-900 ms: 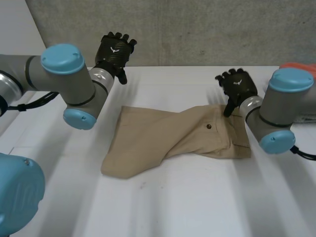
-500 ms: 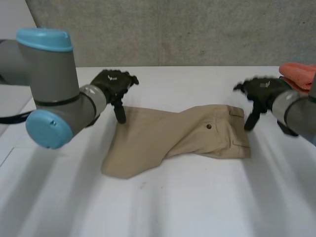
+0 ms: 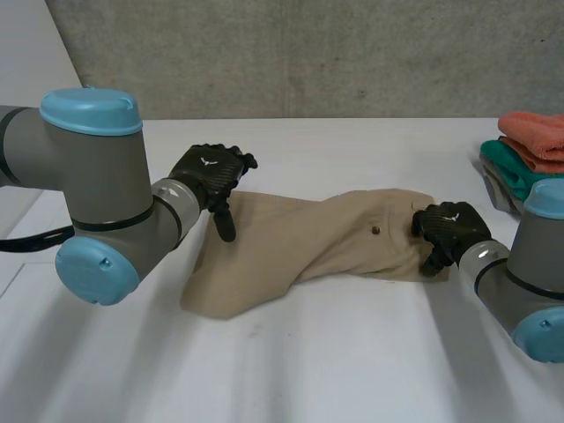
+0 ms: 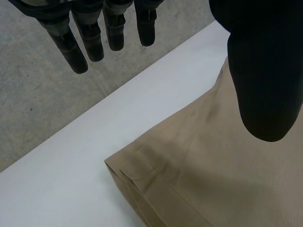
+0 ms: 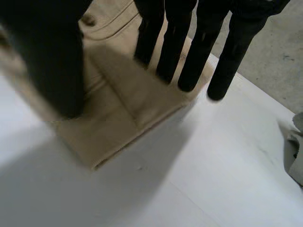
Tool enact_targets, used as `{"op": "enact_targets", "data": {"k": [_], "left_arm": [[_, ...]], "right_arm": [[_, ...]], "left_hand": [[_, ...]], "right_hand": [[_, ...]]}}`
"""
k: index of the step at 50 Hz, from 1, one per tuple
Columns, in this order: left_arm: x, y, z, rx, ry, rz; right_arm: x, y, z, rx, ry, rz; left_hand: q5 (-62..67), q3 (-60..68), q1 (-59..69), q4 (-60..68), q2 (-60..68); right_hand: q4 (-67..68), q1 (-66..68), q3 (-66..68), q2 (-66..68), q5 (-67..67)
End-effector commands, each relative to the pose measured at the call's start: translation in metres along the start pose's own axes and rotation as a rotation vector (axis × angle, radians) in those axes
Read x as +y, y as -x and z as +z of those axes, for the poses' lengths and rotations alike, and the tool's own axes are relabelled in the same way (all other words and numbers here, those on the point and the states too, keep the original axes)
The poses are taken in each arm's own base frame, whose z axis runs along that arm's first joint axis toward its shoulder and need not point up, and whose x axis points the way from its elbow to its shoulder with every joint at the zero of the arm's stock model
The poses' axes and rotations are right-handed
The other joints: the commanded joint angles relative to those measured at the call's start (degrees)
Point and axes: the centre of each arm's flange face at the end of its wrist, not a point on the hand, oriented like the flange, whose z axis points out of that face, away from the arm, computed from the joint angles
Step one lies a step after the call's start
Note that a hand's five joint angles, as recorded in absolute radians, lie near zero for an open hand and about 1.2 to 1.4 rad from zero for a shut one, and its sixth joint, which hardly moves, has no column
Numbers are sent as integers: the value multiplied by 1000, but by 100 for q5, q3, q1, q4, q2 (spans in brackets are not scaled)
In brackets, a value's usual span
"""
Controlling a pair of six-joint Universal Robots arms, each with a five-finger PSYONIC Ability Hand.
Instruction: Fold the laundry.
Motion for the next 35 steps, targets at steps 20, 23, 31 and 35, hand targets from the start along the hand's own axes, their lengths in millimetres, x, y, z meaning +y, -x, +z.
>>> {"op": "enact_targets", "data": {"k": [20,23,31,35], "left_arm": [[-6,5,-14,-13,-16,-2],[-6,6,-13,-16,-17,-2],[-12,10,-22,-41,-26,-8],[-15,12,-28,-54,-32,-8]], "right_arm": [[-4,-62,-10,127,-13,-525],[-29,-31,-11,94,-141,-603],[-72,76,-53,-160,-548,-750],[-54,120,-69,-357,-663,-819]], "left_hand": [[-269,-220,-177,-142,-182],[-269,-220,-177,-142,-182],[-269,-220,-177,-142,-182],[-269,-220,-177,-142,-182]], "right_hand": [[3641,3570,3612,3464,3688],[3641,3570,3612,3464,3688],[3641,3570,3612,3464,3688],[3641,3570,3612,3464,3688]]}}
